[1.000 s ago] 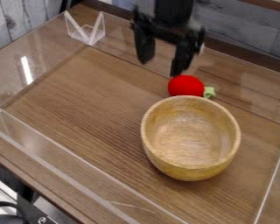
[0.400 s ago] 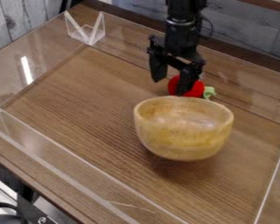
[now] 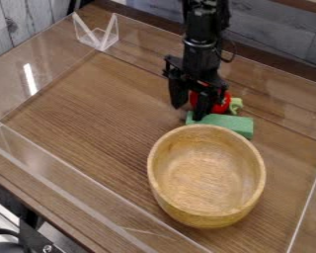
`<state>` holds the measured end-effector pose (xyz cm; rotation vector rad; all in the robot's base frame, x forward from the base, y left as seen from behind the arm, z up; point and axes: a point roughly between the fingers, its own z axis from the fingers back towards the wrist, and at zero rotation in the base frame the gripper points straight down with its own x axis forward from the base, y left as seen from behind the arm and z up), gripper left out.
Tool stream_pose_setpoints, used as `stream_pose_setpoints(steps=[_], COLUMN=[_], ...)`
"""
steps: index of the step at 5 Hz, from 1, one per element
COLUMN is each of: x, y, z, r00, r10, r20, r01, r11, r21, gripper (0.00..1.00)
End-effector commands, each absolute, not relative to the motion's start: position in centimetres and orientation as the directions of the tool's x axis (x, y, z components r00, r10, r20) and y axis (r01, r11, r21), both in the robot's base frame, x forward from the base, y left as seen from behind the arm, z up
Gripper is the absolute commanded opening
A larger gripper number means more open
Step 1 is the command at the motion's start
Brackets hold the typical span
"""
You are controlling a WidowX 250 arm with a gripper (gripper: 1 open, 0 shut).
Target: Move the red fruit to the left
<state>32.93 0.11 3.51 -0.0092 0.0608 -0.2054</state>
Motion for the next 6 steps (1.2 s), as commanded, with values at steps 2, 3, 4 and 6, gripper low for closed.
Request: stream_pose_setpoints(steps=[2,3,4,6], x=[35.3,36.4,37.3,37.9], y=[-0.1,-0.7,0.4,2.4], z=[3.1,3.0,3.8,5.4], r00=[0.976,0.979,0.977,0.987], r10=[-0.22,-0.206,-0.214,-0.158], r20=[-0.004,-0.001,0.005,0.022], r01=[0.22,0.206,0.214,0.157], r11=[0.976,0.978,0.977,0.987], r21=[0.008,0.014,0.018,0.023], gripper=[0.0,0.0,0.0,0.0])
